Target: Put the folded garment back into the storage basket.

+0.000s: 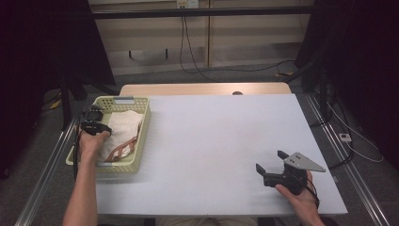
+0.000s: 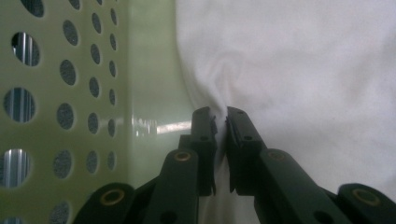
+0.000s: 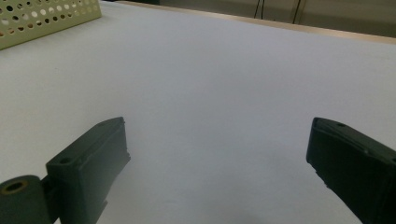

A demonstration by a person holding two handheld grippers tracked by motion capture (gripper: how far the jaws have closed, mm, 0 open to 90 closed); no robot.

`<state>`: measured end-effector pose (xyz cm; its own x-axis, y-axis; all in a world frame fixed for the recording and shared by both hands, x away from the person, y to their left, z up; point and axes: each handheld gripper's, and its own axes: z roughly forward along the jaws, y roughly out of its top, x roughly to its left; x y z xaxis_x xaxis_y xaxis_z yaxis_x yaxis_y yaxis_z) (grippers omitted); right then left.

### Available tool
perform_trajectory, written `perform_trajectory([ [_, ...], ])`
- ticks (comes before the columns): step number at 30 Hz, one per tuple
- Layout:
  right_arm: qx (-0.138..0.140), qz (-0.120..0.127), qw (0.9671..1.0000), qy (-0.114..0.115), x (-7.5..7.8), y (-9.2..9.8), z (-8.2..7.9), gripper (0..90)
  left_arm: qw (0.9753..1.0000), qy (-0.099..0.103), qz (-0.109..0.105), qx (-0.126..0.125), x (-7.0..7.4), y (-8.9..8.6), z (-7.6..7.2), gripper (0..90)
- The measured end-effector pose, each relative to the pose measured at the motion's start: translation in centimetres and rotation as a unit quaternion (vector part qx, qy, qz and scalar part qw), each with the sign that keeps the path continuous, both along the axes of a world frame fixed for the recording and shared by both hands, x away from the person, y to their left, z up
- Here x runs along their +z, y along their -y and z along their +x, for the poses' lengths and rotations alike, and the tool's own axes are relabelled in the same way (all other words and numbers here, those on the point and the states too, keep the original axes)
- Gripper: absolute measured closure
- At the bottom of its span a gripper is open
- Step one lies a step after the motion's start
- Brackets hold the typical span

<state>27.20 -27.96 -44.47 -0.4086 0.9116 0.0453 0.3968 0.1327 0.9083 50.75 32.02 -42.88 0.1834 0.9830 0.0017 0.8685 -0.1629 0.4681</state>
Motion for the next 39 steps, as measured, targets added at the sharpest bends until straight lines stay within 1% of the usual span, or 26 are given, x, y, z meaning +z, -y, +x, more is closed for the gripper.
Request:
perform_trajectory([
  [7, -0.001, 0.0, 1.0, 0.0, 0.0, 0.0, 0.0, 5.5, 0.9999, 0.003, 0.004, -0.013, 0.1, 0.0, -0.2, 77.6],
  [10, 0.001, 0.0, 1.0, 0.0, 0.0, 0.0, 0.0, 5.5, 0.9999, 0.006, -0.002, -0.012, 0.1, 0.1, -0.3, 74.5],
  [14, 0.001, 0.0, 1.0, 0.0, 0.0, 0.0, 0.0, 5.5, 0.9998, 0.011, -0.008, -0.012, 0.3, 0.0, -0.3, 73.4],
  [15, 0.0, -0.001, 1.0, 0.001, 0.0, 0.0, 0.0, 5.5, 0.9998, 0.013, -0.009, -0.008, 0.3, 0.0, -0.3, 72.7],
  [18, 0.0, 0.0, 1.0, 0.0, 0.0, 0.0, 0.0, 5.6, 0.9995, 0.017, -0.024, -0.007, 0.5, -0.1, -0.3, 65.7],
  [20, 0.002, -0.002, 1.0, 0.001, 0.0, 0.0, 0.0, 5.6, 0.9994, 0.023, -0.024, -0.007, 0.6, 0.0, -0.4, 64.1],
  [22, 0.002, -0.003, 1.0, 0.001, 0.0, 0.0, 0.1, 5.6, 0.9992, 0.025, -0.031, -0.005, 0.6, 0.0, -0.4, 58.7],
  [23, 0.002, -0.003, 1.0, 0.002, 0.0, 0.0, 0.1, 5.6, 0.9991, 0.026, -0.033, -0.008, 0.7, -0.1, -0.3, 53.1],
  [26, 0.001, -0.003, 1.0, 0.002, 0.0, 0.0, 0.0, 5.6, 0.9988, 0.03, -0.037, -0.011, 0.7, 0.0, -0.4, 47.9],
  [29, 0.001, -0.003, 1.0, 0.002, 0.0, 0.0, 0.0, 5.6, 0.9986, 0.036, -0.038, -0.01, 0.8, 0.1, -0.5, 41.4],
  [31, 0.0, -0.003, 1.0, 0.002, 0.0, 0.0, 0.0, 5.6, 0.9986, 0.035, -0.039, -0.011, 0.9, 0.1, -0.5, 37.9],
  [33, 0.0, -0.003, 1.0, 0.002, 0.0, 0.0, 0.0, 5.6, 0.9984, 0.034, -0.041, -0.018, 1.0, 0.1, -0.6, 34.6],
  [36, -0.001, -0.003, 1.0, 0.002, 0.0, 0.0, 0.0, 5.6, 0.998, 0.04, -0.042, -0.024, 1.1, 0.2, -0.7, 31.2],
  [37, 0.0, -0.003, 1.0, 0.002, 0.0, 0.0, 0.0, 5.6, 0.9978, 0.045, -0.043, -0.025, 1.2, 0.2, -0.7, 29.9],
  [39, -0.001, -0.003, 1.0, 0.001, 0.0, 0.0, 0.0, 5.6, 0.9976, 0.053, -0.036, -0.027, 1.3, 0.4, -0.7, 27.7],
])
